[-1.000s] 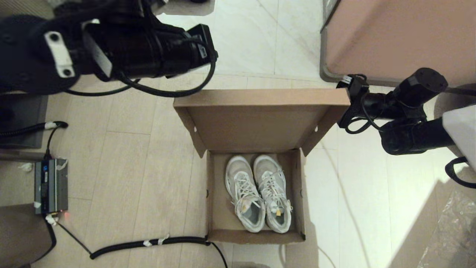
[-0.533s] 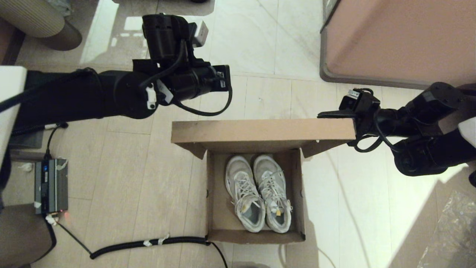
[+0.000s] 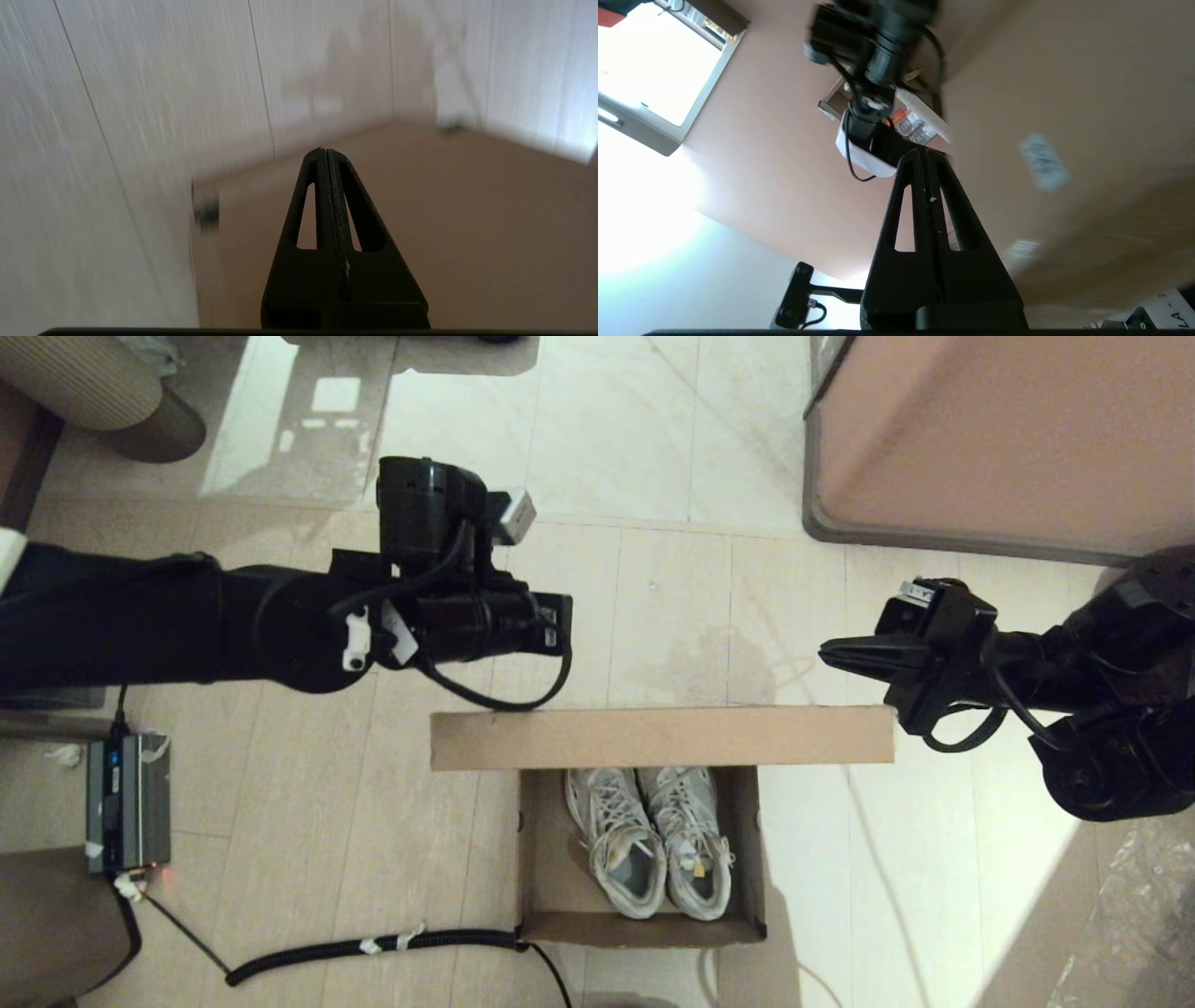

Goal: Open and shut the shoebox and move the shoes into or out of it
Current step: Close the shoe box

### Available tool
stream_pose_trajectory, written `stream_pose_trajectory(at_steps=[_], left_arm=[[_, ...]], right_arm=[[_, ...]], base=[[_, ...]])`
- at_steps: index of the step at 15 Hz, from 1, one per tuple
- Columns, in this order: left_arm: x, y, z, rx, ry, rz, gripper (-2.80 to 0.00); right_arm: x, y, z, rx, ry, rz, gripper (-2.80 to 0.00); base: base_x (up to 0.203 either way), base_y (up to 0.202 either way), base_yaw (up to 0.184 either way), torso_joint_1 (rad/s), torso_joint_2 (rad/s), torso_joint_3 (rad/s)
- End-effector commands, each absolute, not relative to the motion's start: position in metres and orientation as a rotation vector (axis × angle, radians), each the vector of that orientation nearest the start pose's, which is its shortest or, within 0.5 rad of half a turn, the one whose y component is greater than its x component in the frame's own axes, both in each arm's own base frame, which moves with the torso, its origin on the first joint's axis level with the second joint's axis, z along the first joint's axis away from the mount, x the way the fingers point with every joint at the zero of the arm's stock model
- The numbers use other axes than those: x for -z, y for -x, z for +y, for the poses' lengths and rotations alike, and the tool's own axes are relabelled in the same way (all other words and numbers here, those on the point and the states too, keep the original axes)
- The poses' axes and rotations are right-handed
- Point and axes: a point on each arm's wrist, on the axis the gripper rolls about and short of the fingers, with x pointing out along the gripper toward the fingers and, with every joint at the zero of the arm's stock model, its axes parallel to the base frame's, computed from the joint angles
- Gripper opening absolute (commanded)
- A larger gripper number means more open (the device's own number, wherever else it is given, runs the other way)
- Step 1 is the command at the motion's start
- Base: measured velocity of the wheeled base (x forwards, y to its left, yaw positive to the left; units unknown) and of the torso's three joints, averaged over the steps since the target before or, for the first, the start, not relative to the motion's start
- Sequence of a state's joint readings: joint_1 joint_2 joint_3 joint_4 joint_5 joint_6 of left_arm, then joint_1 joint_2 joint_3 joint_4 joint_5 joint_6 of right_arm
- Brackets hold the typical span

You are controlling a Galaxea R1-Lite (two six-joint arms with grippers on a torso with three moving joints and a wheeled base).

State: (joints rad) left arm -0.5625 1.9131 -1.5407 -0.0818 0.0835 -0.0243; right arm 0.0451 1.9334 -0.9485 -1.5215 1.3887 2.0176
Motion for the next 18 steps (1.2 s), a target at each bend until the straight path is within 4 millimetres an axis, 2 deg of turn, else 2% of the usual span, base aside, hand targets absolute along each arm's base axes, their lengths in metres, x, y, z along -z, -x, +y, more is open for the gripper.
stream_pose_trajectory(at_steps=[1,3,5,7,9,11,12,15,18], left_arm=[[-0.249,-0.296,-0.192,0.487,-0.111,0.351,-2.8],[-0.223,-0.263,-0.187,0.523,-0.172,0.448,-2.8],[-0.207,-0.229,-0.188,0.54,-0.213,0.497,-2.8],[-0.201,-0.197,-0.194,0.548,-0.208,0.518,-2.8],[-0.199,-0.178,-0.194,0.53,-0.216,0.513,-2.8],[-0.198,-0.164,-0.203,0.553,-0.239,0.5,-2.8],[-0.2,-0.152,-0.209,0.6,-0.249,0.49,-2.8],[-0.2,-0.1,-0.228,0.8,-0.308,0.465,-2.8],[-0.188,-0.059,-0.24,0.923,-0.391,0.46,-2.8]], right_arm=[[-0.233,-0.317,0.036,-1.243,-1.24,0.981,-2.8],[-0.24,-0.303,0.034,-1.244,-1.235,0.904,-2.8],[-0.246,-0.285,0.025,-1.233,-1.209,0.816,-2.8],[-0.252,-0.266,0.002,-1.172,-1.206,0.725,-2.8],[-0.248,-0.248,-0.025,-1.082,-1.197,0.628,-2.8],[-0.232,-0.234,-0.042,-1.002,-1.176,0.563,-2.8],[-0.221,-0.229,-0.044,-0.981,-1.161,0.553,-2.8],[-0.181,-0.206,-0.038,-0.949,-1.101,0.552,-2.8],[-0.14,-0.174,-0.027,-0.919,-1.032,0.561,-2.8]], base=[[0.0,0.0,0.0,0.0,0.0,0.0],[0.0,0.0,0.0,0.0,0.0,0.0],[0.0,0.0,0.0,0.0,0.0,0.0],[0.0,0.0,0.0,0.0,0.0,0.0],[0.0,0.0,0.0,0.0,0.0,0.0],[0.0,0.0,0.0,0.0,0.0,0.0],[0.0,0.0,0.0,0.0,0.0,0.0],[0.0,0.0,0.0,0.0,0.0,0.0],[0.0,0.0,0.0,0.0,0.0,0.0]])
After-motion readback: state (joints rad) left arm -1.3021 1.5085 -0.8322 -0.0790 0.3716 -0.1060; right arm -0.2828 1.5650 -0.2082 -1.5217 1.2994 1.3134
